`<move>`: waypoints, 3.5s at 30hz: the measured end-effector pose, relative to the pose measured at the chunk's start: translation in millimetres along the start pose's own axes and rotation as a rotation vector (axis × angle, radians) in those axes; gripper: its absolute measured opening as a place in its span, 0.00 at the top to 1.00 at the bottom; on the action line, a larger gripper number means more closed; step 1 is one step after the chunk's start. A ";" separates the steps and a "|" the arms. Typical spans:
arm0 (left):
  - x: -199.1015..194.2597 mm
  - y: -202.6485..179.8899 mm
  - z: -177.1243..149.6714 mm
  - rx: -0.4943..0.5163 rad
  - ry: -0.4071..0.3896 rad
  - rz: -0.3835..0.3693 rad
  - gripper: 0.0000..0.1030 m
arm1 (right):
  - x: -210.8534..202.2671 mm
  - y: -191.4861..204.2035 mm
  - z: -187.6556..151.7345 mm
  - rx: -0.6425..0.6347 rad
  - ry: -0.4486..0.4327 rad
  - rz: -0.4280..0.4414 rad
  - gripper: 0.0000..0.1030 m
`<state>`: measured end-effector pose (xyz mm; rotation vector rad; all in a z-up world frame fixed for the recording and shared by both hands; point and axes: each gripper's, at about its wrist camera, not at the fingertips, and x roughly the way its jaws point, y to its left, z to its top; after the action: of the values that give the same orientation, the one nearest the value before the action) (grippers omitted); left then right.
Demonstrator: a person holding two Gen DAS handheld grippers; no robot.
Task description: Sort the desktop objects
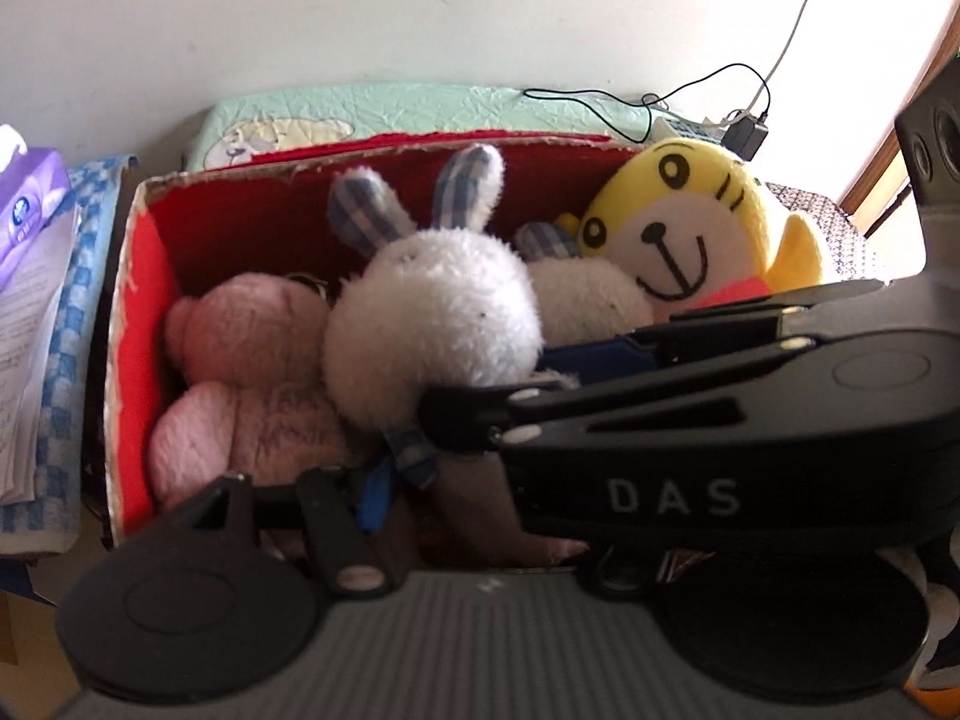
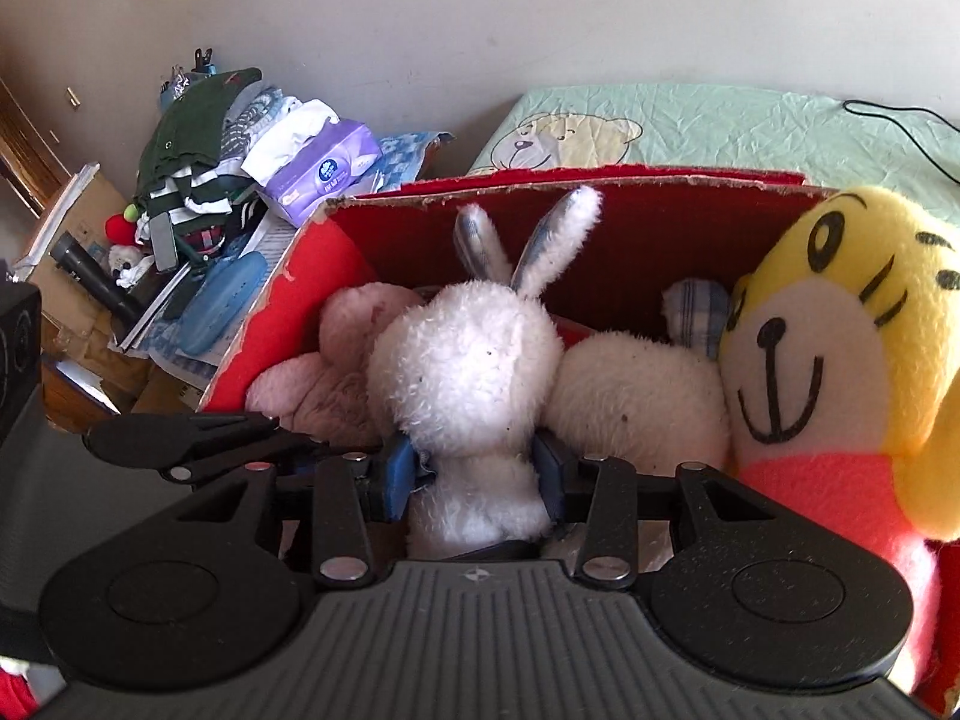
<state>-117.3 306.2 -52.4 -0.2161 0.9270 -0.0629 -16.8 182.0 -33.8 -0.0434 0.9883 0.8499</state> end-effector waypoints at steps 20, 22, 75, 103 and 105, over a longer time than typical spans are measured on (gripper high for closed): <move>-35.0 -16.8 -0.8 0.036 -0.119 0.083 0.40 | -40.1 -7.4 -1.4 0.076 -0.195 0.054 0.76; -33.6 -19.9 -0.1 0.050 -0.119 0.085 0.40 | -35.2 -7.8 1.1 0.088 -0.199 0.069 0.83; -26.6 -42.2 3.0 -0.017 -0.023 0.339 0.11 | -69.1 -29.0 -41.3 0.192 -0.265 -0.031 0.74; -24.0 -41.6 -5.2 -0.082 -0.008 0.413 0.04 | -72.3 -24.5 -59.4 0.173 -0.272 -0.087 0.75; -22.7 -39.5 -5.0 -0.100 -0.007 0.411 0.03 | -72.0 -24.3 -59.8 0.170 -0.274 -0.090 0.75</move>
<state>-133.4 270.1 -29.2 -0.1147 0.9532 0.3640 -62.8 97.7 -22.5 0.1686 0.7912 0.6663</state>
